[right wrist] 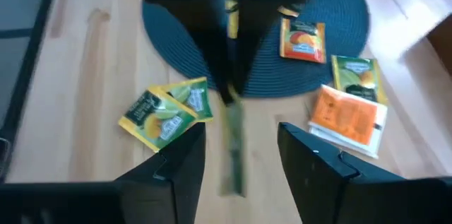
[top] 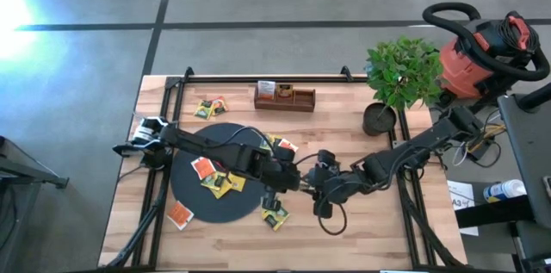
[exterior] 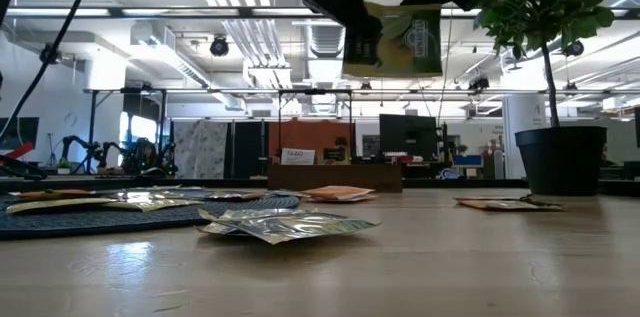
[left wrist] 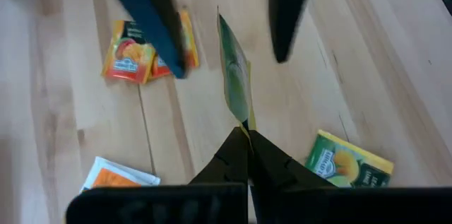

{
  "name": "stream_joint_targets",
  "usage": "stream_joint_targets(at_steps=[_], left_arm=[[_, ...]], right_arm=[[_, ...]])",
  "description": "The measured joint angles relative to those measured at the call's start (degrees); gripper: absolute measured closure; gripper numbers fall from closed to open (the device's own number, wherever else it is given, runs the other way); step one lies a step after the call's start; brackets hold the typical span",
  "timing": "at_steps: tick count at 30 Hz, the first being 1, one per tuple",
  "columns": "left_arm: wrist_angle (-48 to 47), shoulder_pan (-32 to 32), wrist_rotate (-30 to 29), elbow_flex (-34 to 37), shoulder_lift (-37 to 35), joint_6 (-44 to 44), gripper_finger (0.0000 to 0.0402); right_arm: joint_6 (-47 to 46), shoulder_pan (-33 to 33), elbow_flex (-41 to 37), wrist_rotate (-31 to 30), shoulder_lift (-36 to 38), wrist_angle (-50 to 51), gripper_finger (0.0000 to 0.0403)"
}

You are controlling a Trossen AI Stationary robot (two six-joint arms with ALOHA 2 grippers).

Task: Pick & Place Tea
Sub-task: Put the green tea bag into the right section of the wooden organizer

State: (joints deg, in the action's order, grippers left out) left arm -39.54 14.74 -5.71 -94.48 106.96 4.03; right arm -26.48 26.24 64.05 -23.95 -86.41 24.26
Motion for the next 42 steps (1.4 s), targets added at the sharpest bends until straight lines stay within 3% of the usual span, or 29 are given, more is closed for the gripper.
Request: stream_joint_targets(at_steps=[9,21,26,35,38,42], left_arm=[[3.7,0.0,-0.2,-0.1,0.0,-0.4,0.0401],[4.0,0.1,-0.2,-0.1,0.0,-0.8,0.0401],[3.7,0.1,-1.3,-0.1,0.0,-5.4,0.0380],[1.5,0.2,-8.9,-0.1,-1.8,-11.3,0.0290],[-0.4,0.1,-13.5,-0.1,-3.2,-12.6,0.0272],[-1.4,0.1,-15.0,0.4,-5.4,-16.8,0.0267]], right_arm=[[-0.4,-0.1,-1.1,1.6,0.1,0.2,0.0250],[-1.4,-0.5,-1.2,3.4,0.0,0.3,0.0386],[-3.3,-0.4,-1.3,3.4,0.0,0.4,0.0394],[-5.8,-0.4,-1.5,2.6,0.0,0.4,0.0394],[-6.8,-0.2,-1.5,-0.3,0.1,0.4,0.0394],[-8.0,0.2,-1.5,-4.5,0.9,0.5,0.0394]])
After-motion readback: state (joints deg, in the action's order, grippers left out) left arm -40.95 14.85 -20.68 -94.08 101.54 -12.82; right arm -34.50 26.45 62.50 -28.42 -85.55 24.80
